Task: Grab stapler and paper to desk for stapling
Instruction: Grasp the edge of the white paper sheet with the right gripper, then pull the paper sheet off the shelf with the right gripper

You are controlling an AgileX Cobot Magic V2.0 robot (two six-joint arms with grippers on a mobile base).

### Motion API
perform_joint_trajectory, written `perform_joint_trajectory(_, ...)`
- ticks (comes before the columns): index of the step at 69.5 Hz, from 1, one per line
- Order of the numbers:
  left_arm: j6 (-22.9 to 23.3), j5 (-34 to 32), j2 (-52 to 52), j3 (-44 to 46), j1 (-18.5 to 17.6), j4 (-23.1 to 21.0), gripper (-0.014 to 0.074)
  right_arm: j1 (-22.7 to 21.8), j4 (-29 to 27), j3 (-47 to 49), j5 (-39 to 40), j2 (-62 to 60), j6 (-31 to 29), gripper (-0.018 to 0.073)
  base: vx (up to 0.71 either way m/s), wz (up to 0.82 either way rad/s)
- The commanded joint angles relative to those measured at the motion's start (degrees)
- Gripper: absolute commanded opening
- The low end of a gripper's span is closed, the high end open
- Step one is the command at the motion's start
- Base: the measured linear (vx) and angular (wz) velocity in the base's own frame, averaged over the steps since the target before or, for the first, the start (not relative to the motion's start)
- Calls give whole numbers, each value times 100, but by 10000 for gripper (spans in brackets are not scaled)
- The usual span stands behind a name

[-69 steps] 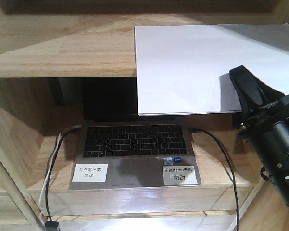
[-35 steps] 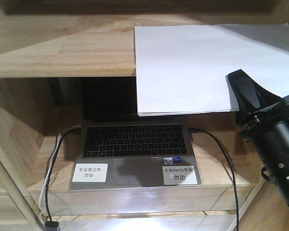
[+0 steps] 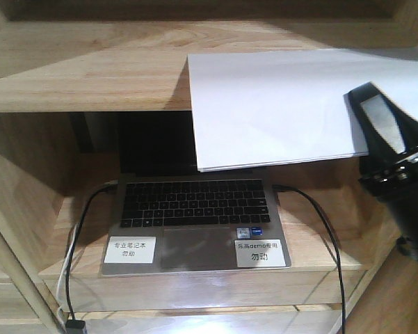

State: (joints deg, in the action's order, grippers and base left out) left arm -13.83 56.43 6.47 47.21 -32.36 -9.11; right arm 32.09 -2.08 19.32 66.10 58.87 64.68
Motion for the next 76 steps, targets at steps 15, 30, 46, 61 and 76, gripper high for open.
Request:
perform_joint_trajectory(15, 26, -658, 108, 138, -18, -98, -6, -13, 819, 641, 433, -837, -385, -8, 0, 0)
perform_joint_trajectory(30, 26, -658, 108, 138, -18, -98, -6, -13, 849, 682, -78, -1634, -681, -8, 0, 0)
perform_joint_trajectory(46, 26, -658, 108, 138, -18, -98, -6, -13, 878, 682, -869, -2559, -828, -8, 0, 0)
perform_joint_trajectory(61, 26, -658, 108, 138, -18, -98, -6, -13, 808, 444, -1448, -3374, -1017, -6, 0, 0)
perform_joint_trajectory(76, 26, -658, 108, 138, -18, -98, -6, -13, 291, -267, -1406, -3996, -1044, -6, 0, 0)
